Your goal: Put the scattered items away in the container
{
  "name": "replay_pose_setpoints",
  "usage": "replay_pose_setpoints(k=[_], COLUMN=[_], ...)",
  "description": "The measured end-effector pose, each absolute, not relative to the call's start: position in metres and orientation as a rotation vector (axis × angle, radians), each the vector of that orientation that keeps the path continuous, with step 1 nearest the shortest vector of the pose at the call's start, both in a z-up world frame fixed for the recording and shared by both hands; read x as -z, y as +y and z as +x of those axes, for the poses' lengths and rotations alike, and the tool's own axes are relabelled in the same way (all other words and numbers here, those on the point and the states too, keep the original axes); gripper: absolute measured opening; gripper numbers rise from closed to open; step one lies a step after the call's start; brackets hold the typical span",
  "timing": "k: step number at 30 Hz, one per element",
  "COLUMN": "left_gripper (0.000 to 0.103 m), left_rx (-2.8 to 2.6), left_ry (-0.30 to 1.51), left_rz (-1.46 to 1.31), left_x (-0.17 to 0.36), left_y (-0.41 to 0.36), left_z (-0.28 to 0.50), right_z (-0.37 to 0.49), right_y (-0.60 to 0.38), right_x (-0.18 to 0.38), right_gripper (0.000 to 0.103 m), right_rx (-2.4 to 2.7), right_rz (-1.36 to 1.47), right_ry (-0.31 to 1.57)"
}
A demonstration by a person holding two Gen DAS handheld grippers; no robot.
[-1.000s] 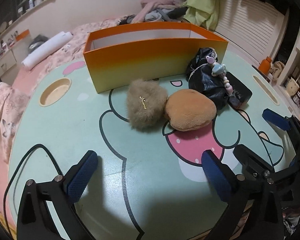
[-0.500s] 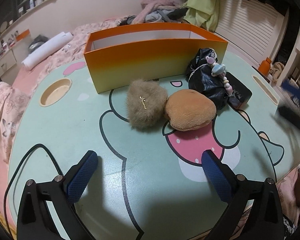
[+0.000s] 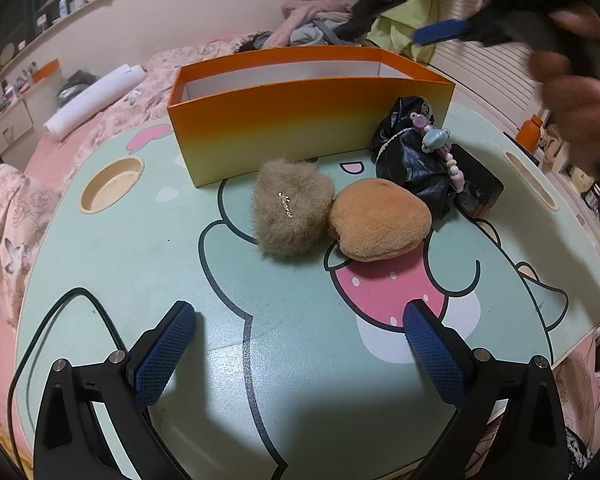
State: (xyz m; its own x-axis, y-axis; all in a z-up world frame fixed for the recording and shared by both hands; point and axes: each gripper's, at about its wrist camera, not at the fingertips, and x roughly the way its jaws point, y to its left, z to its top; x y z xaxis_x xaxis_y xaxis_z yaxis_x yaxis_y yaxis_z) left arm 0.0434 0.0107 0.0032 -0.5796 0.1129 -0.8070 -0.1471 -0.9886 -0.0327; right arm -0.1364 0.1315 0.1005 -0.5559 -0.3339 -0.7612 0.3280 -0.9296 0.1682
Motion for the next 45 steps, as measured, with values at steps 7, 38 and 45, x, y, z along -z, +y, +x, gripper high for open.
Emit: replay_pose_setpoints(k=[7,38,45], left_gripper=[0.103,0.103,0.103], left_rx=[-2.668,-2.669,-2.669], left_ry=[0.056,0.056,0.055], left_rz=[-1.356,-1.356,-1.356], left_x=[-0.004,-0.005,-0.005], left_y=[0.012,0.016,0.016], left_z=[0.045,0.045,0.046], right_z=[-0.183,-0.170,-0.175], right_y=[0.110,0.137,0.125], right_x=[-0.051,-0.102,-0.086], right_gripper=[0.061,0.033,0.071], right_rx=[2.519,2.519,2.477], right_rz=[1.471,1.240,1.308], right_ry=[0.180,-0.010,-0.001])
